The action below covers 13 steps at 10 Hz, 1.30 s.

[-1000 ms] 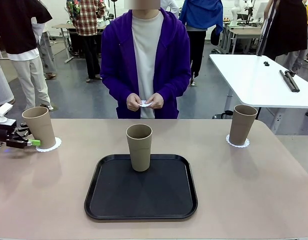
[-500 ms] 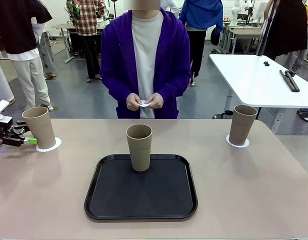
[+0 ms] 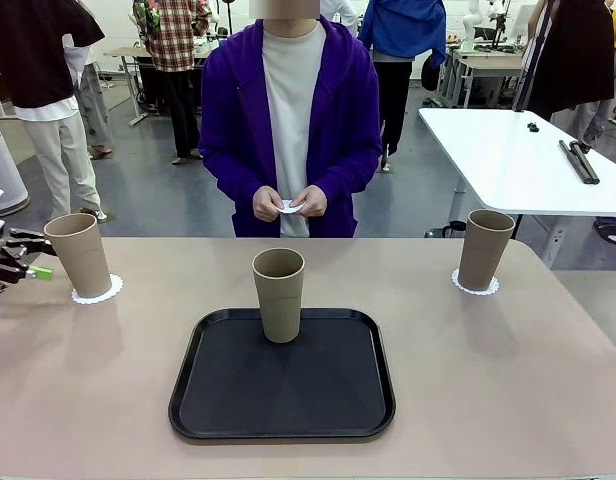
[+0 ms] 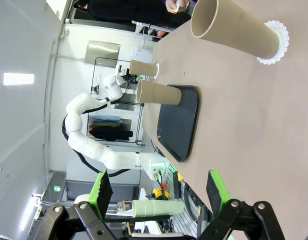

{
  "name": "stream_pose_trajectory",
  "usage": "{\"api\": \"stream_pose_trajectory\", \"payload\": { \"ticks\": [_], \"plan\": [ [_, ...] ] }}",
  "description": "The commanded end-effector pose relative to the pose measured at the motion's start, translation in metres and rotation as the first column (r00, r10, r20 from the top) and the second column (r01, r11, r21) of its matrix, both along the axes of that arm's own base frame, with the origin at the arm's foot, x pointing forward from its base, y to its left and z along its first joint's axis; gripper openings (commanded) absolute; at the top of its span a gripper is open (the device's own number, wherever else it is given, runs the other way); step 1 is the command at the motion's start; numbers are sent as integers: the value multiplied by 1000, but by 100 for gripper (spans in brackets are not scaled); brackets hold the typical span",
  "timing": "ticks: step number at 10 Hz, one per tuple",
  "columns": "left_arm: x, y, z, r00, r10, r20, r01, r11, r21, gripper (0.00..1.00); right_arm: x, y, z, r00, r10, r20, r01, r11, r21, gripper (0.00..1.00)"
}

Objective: Place coasters on the table and set cups on them.
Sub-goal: Take one Reusable plastic cup from the Flat Tray and place it on a coaster set by the human.

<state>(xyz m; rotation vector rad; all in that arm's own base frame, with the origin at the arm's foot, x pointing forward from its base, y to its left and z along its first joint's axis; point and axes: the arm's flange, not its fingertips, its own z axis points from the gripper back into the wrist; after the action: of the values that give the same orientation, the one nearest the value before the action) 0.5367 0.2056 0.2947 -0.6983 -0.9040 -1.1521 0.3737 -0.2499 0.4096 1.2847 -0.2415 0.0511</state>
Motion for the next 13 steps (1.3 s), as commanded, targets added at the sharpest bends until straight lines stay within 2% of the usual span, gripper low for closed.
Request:
{"api": "stream_pose_trajectory", "payload": {
  "ticks": [1,3,4,5,7,8,10,11,13],
  "plan": [
    [-22,-13,39,971,225,-82,-213,969,127,100,2,-1,1,1000,0,0,0,1000,5,100],
    [-48,-25,89,924,382,-34,-355,886,297,100,2,-1,1,1000,0,0,0,1000,5,100],
    [-61,-32,116,915,402,-18,-365,847,387,100,2,-1,1,1000,0,0,0,1000,5,100],
    [-73,-41,135,909,414,-45,-354,826,439,100,2,-1,1,1000,0,0,0,1000,5,100],
    [-94,-65,172,867,484,-117,-348,757,553,100,2,-1,1,1000,0,0,0,1000,5,100],
    [-110,-83,198,863,488,-132,-321,730,603,100,2,-1,1,1000,0,0,0,1000,5,100],
    [-141,-119,226,871,463,-164,-257,714,651,100,2,-1,1,1000,0,0,0,1000,5,100],
    [-153,-134,229,871,458,-178,-217,684,696,100,2,-1,1,1000,0,0,0,1000,5,100],
    [-166,-161,230,880,451,-151,-200,640,742,100,2,-1,1,1000,0,0,0,1000,5,100]
  ]
}}
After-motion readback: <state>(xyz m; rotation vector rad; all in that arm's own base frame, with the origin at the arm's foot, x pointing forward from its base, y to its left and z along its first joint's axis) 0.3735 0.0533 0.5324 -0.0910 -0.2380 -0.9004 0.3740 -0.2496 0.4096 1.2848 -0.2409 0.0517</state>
